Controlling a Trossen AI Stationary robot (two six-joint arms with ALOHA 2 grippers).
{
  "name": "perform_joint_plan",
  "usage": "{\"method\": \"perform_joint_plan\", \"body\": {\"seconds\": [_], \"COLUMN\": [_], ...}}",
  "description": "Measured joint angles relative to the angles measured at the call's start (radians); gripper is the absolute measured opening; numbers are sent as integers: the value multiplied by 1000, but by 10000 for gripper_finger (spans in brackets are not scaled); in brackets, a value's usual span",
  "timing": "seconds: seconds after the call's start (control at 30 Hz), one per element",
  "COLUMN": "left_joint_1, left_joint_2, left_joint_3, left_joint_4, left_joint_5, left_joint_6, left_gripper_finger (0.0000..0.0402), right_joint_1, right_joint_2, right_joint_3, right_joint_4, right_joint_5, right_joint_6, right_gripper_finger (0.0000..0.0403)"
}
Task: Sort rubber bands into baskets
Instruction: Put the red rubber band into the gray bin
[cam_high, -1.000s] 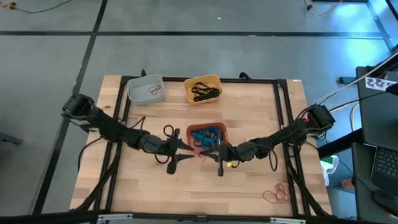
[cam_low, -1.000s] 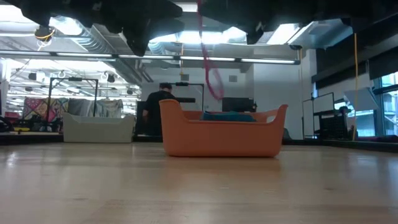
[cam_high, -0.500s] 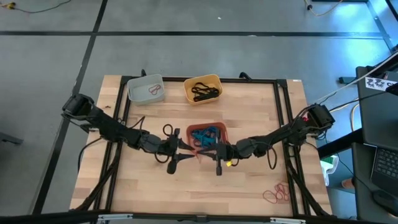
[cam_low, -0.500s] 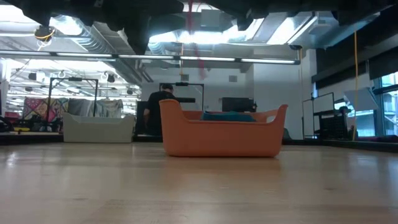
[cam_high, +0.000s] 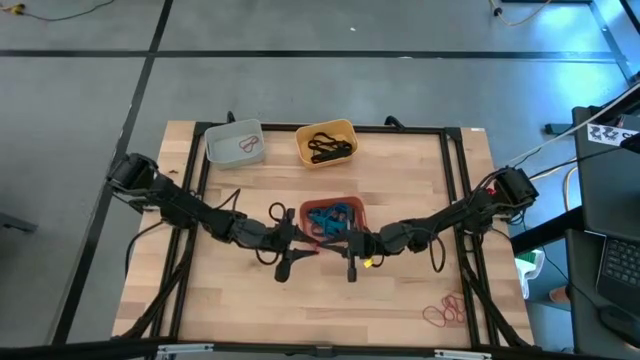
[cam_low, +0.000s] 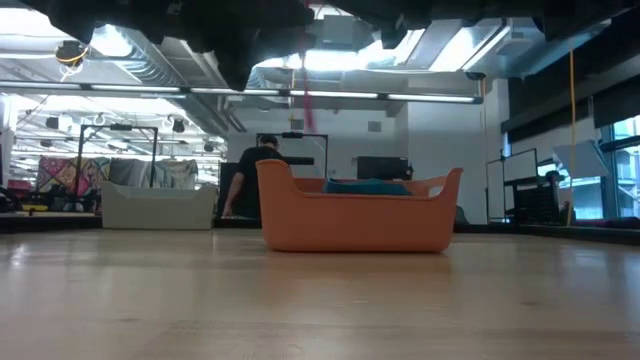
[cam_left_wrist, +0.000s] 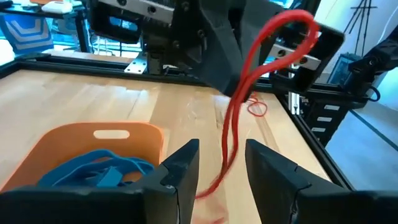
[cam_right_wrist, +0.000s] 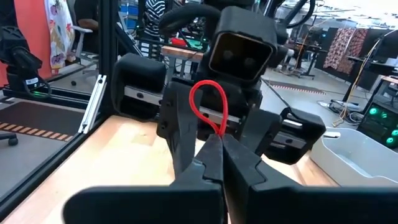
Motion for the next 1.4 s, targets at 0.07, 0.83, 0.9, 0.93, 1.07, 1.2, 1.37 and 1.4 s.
{"method": "perform_joint_plan", "body": {"seconds": [0.07, 0.83, 0.9, 0.93, 1.07, 1.2, 1.37, 1.4], "left_joint_1": [0, 2, 2, 1, 0, 9, 48, 61], "left_joint_2": [0, -17, -45, -63, -164, -280, -403, -422], "left_joint_3": [7, 6, 6, 6, 6, 6, 6, 6], "left_joint_4": [-3, -47, -105, -141, -299, -462, -619, -640], "left_joint_5": [0, -53, -79, -100, -193, -332, -525, -557], "left_joint_6": [9, 22, 20, 20, 23, 37, 82, 86], "left_gripper_finger": [127, 7, 7, 6, 4, 6, 3, 5], "right_joint_1": [1, 3, 3, 3, 2, 2, 2, 2], "right_joint_2": [0, 1, 1, 1, 1, 1, 1, 1], "right_joint_3": [0, 0, 0, 0, 0, 0, 0, 0], "right_joint_4": [0, 28, 28, 30, 41, 39, 39, 39], "right_joint_5": [1, -53, -58, -58, -60, -59, -59, -58], "right_joint_6": [0, 90, 105, 106, 106, 106, 105, 105], "right_gripper_finger": [0, 94, 128, 143, 185, 202, 204, 204]}}
